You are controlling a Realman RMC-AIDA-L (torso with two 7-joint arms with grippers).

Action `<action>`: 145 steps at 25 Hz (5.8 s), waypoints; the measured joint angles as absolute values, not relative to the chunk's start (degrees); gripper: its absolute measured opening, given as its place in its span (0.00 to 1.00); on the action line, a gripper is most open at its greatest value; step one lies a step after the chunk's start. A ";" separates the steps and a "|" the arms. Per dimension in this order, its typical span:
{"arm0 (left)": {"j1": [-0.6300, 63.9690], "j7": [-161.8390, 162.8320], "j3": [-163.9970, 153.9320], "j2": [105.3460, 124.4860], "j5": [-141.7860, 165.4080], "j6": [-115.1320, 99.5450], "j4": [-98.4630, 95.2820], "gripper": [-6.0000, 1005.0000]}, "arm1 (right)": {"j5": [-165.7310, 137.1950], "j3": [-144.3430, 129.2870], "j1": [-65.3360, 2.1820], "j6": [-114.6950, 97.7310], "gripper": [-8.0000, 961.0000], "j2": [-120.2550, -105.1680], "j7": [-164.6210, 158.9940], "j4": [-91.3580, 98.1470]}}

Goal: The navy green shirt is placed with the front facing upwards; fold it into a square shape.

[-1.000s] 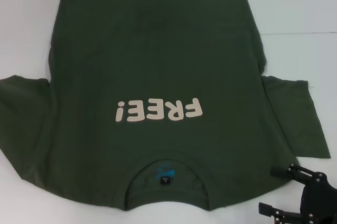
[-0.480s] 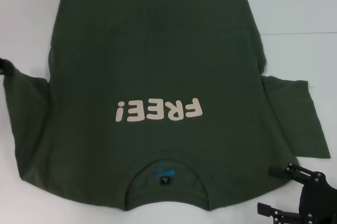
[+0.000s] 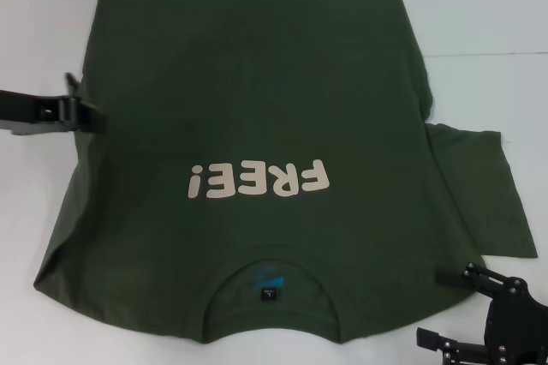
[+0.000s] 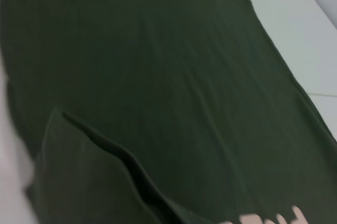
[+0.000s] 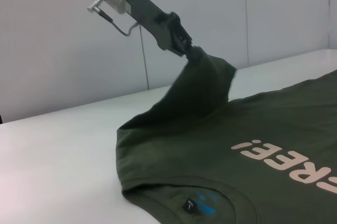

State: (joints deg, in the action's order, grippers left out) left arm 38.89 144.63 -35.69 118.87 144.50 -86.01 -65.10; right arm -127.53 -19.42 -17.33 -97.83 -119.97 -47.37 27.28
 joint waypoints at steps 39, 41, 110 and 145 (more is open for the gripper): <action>36.29 141.93 -40.89 123.46 134.24 -67.80 -51.65 0.11 | -127.53 -19.42 -18.11 -97.81 0.95 -119.88 -47.35 26.54; 35.79 140.86 -40.72 123.45 132.62 -67.82 -51.63 0.14 | -127.53 -19.42 -18.11 -97.82 0.95 -119.88 -47.34 26.54; 12.39 75.84 -36.21 123.75 115.05 -105.91 -56.23 0.91 | -160.54 -35.64 -41.63 -83.77 0.95 -110.45 -151.12 49.10; 12.66 75.76 -36.21 123.66 115.07 -105.55 -55.55 0.91 | -160.13 -36.21 -42.32 -76.81 0.95 -112.49 -150.39 42.36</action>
